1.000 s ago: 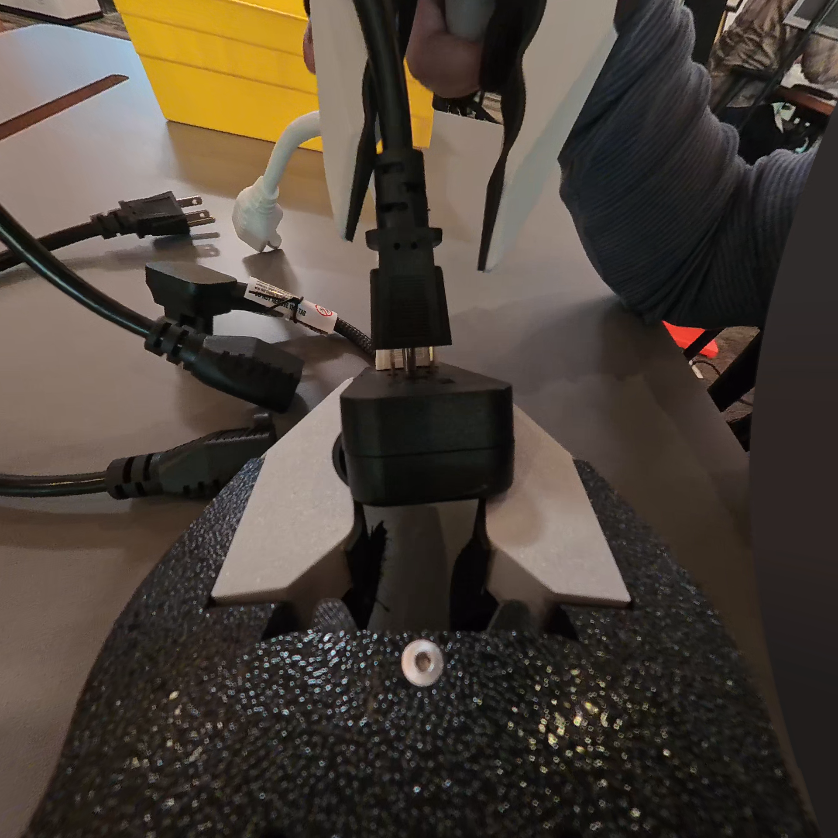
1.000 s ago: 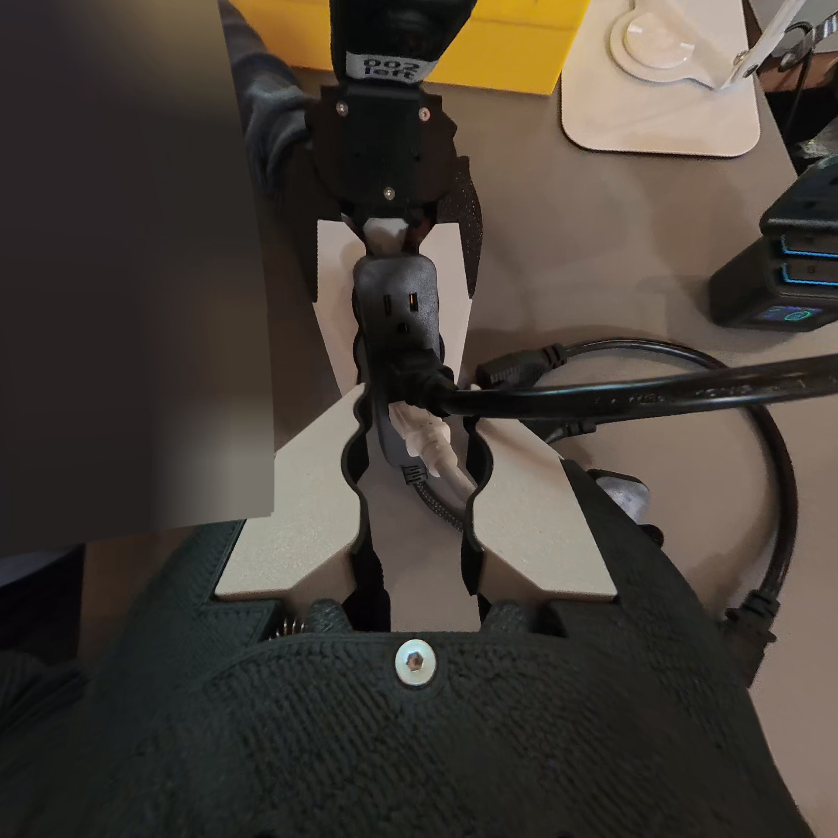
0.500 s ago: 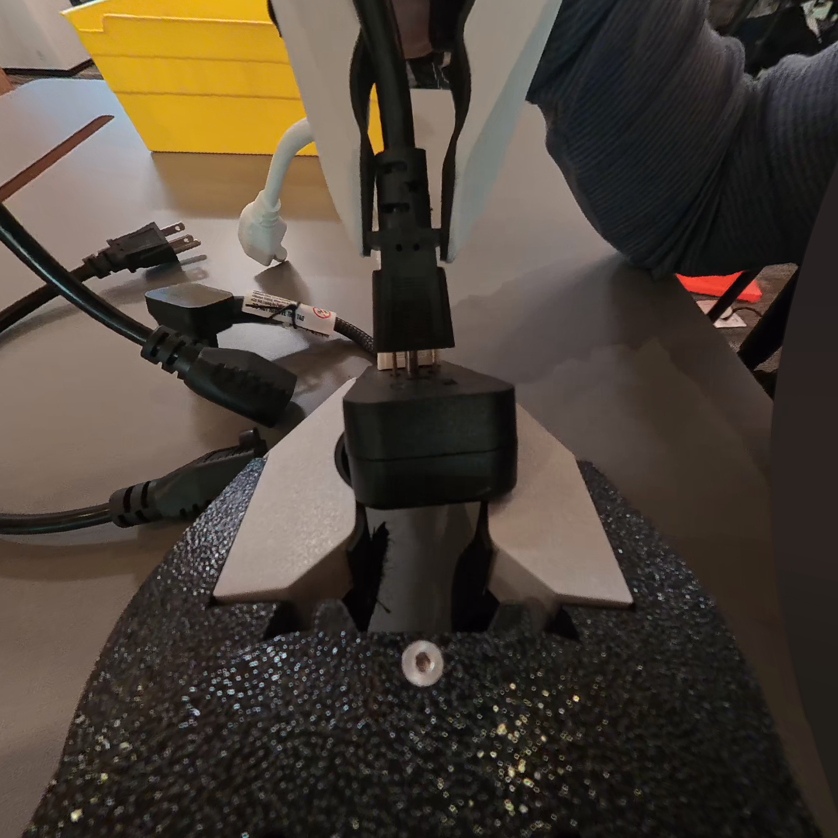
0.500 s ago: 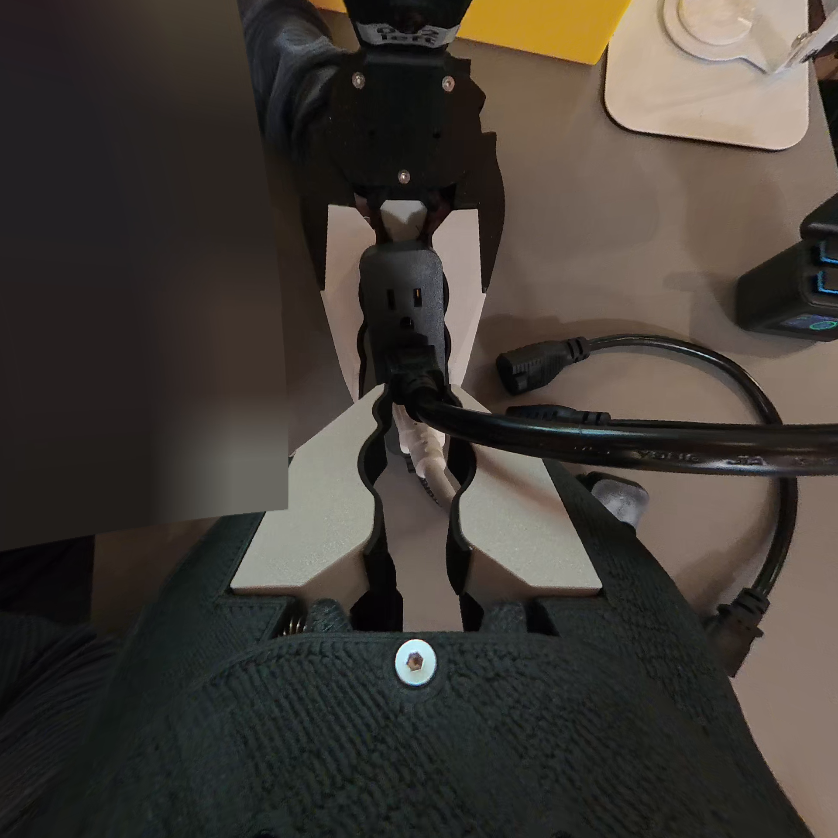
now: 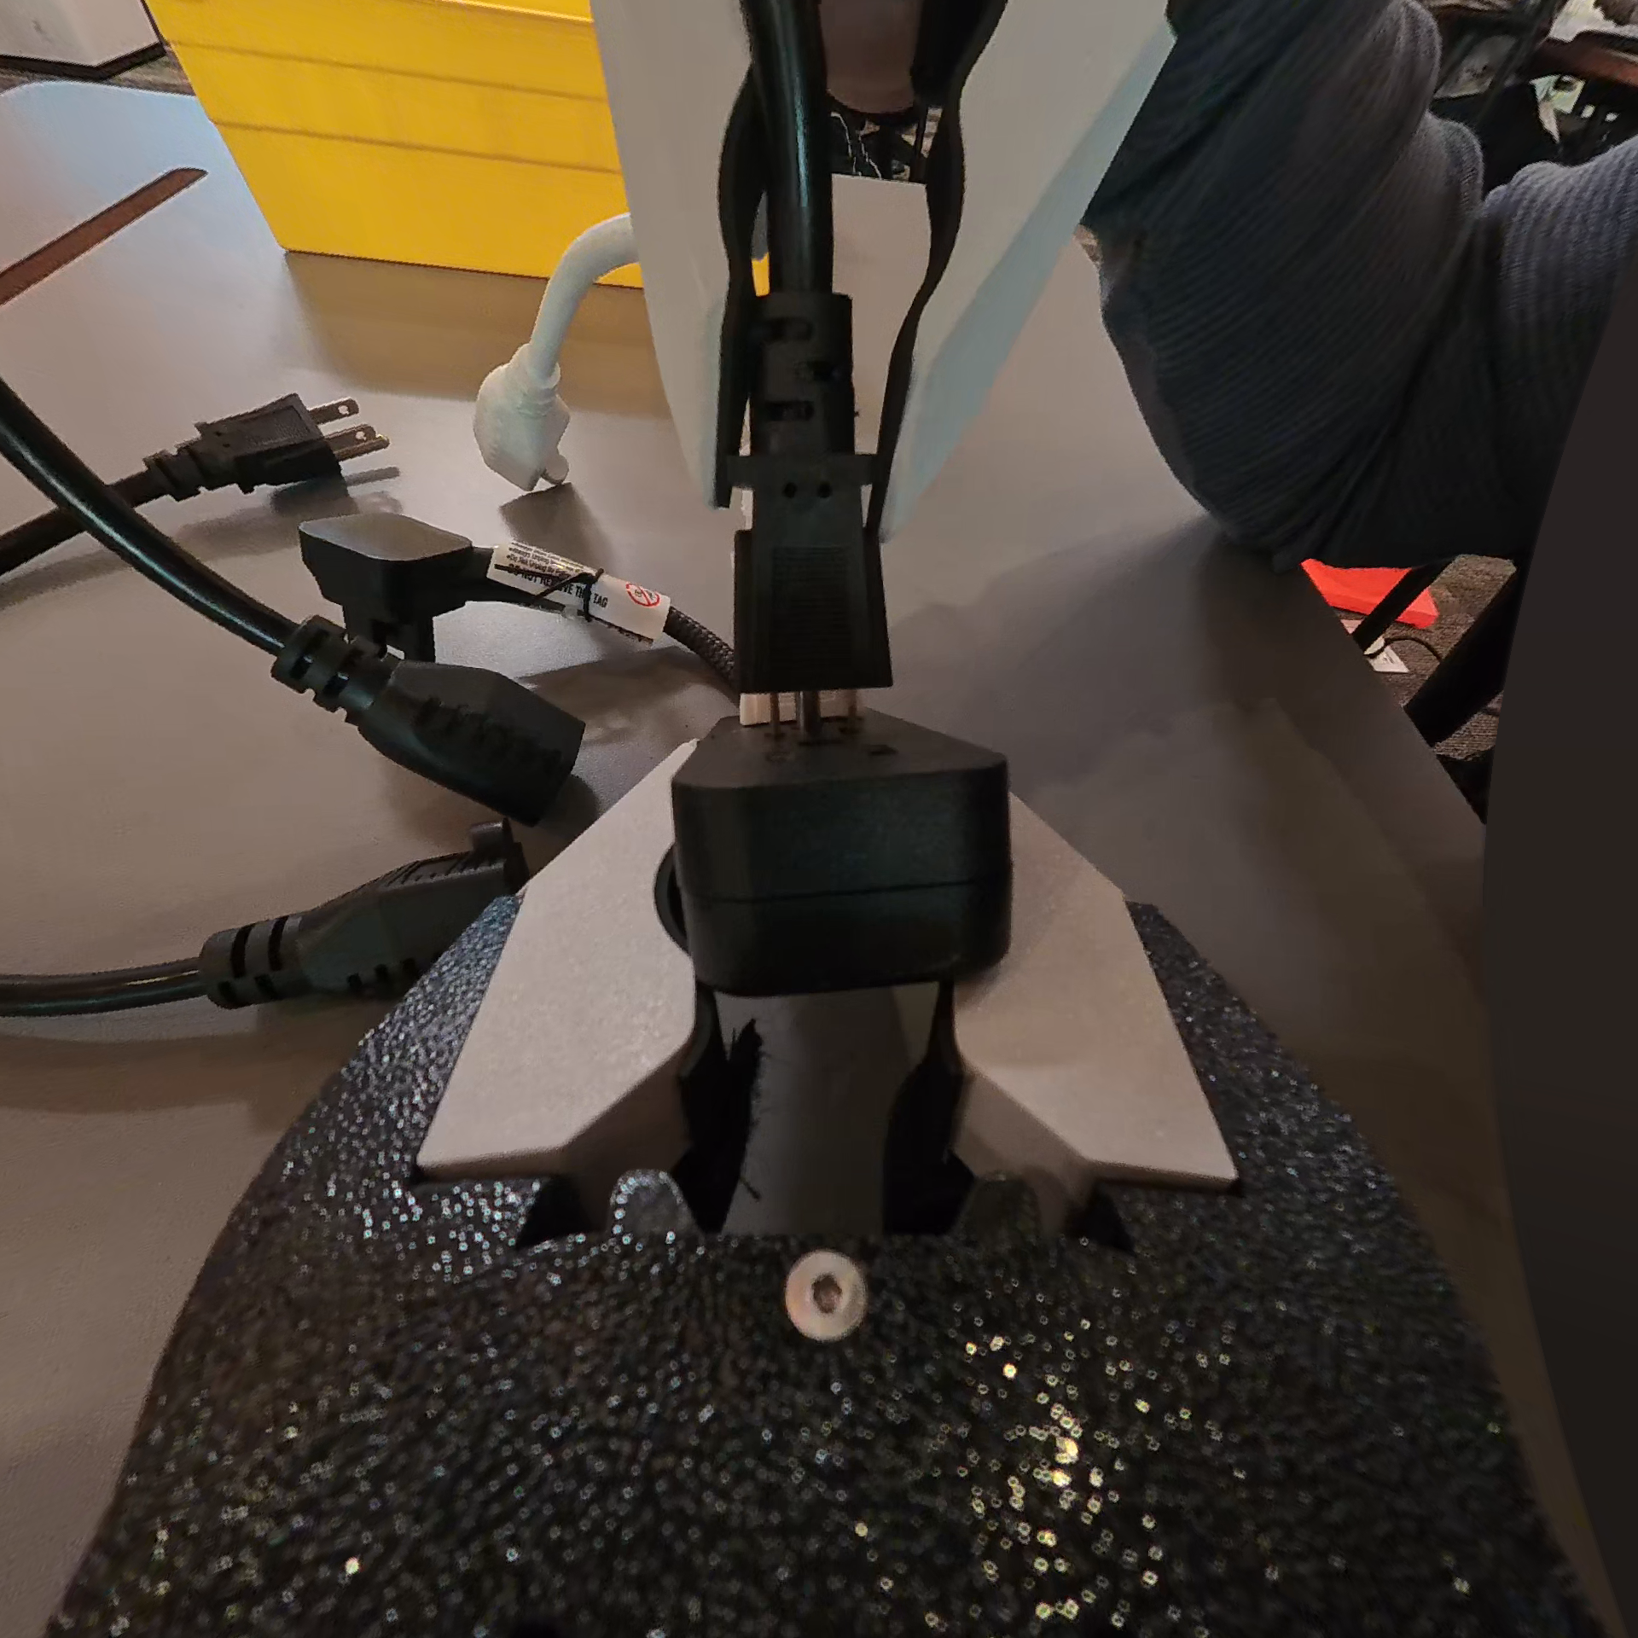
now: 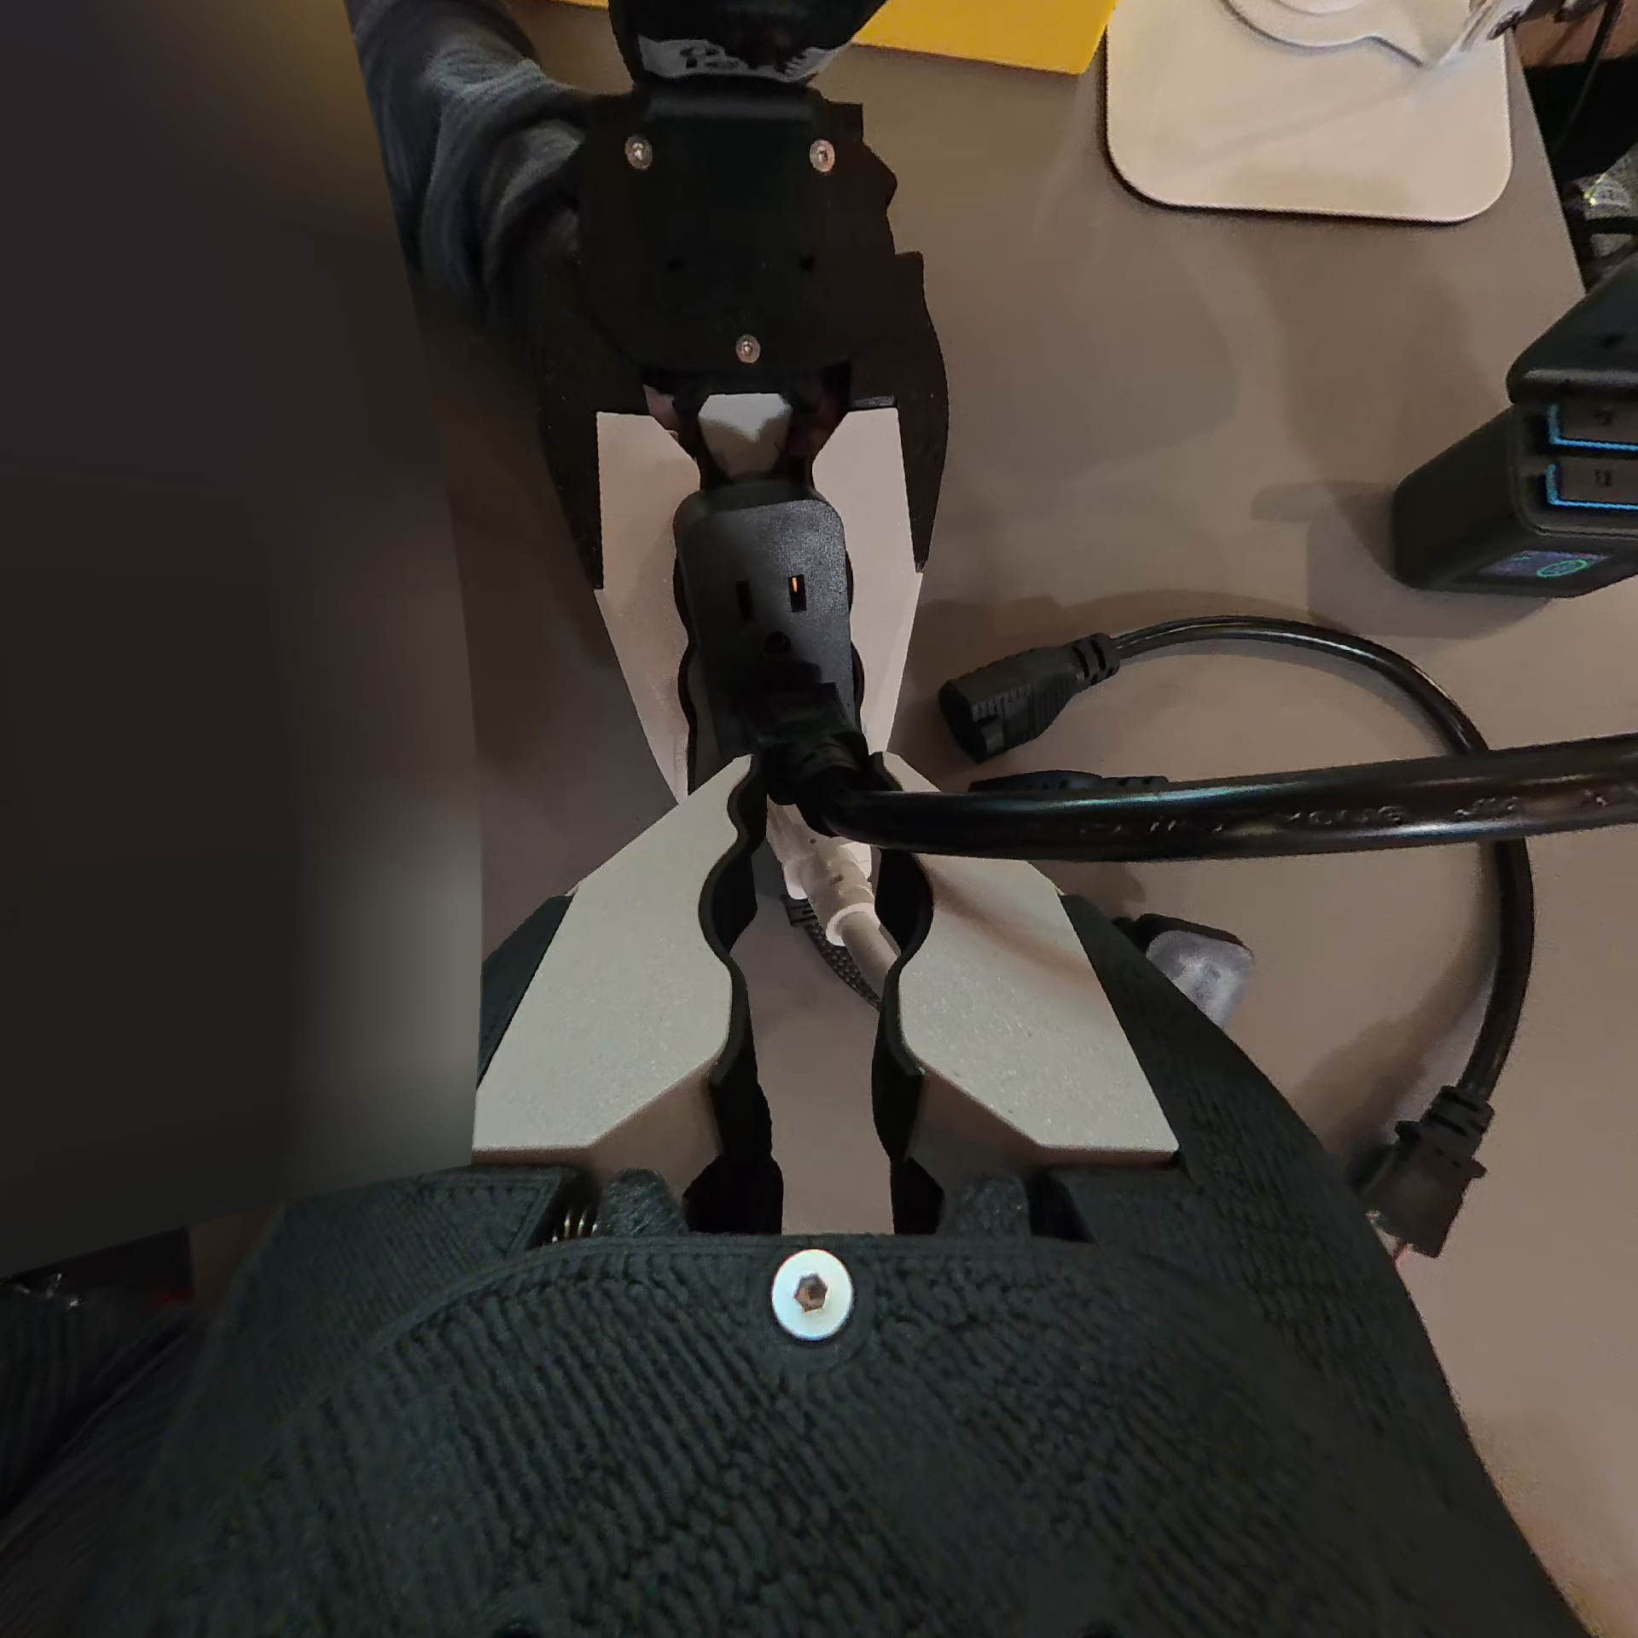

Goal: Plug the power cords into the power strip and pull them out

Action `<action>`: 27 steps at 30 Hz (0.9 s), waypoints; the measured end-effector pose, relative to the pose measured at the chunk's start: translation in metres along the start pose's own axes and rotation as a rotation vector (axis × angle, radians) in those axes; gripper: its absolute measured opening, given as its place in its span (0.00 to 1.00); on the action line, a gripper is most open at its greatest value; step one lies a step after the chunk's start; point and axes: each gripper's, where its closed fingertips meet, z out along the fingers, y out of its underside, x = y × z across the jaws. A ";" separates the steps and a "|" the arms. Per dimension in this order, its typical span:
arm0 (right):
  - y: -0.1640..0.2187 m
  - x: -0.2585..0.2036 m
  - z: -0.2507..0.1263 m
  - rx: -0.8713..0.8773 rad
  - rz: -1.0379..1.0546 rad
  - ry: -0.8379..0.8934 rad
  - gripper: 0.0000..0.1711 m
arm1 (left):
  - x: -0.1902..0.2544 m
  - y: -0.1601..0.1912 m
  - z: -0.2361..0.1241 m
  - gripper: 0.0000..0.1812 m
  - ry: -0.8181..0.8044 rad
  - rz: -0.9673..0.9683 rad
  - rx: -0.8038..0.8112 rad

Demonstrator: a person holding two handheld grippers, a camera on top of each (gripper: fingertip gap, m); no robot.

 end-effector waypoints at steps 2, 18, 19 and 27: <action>0.000 0.000 0.000 0.001 0.008 0.001 0.12 | 0.000 0.000 0.000 0.28 0.000 -0.002 -0.001; -0.001 0.001 0.002 -0.013 0.015 0.008 0.12 | -0.001 0.000 0.000 0.28 -0.002 -0.006 -0.004; -0.001 0.001 0.002 -0.014 0.014 0.008 0.12 | -0.001 0.000 0.000 0.28 -0.003 -0.004 -0.004; 0.001 -0.002 0.001 -0.007 -0.030 0.012 0.12 | 0.001 0.000 0.001 0.28 -0.010 0.023 -0.004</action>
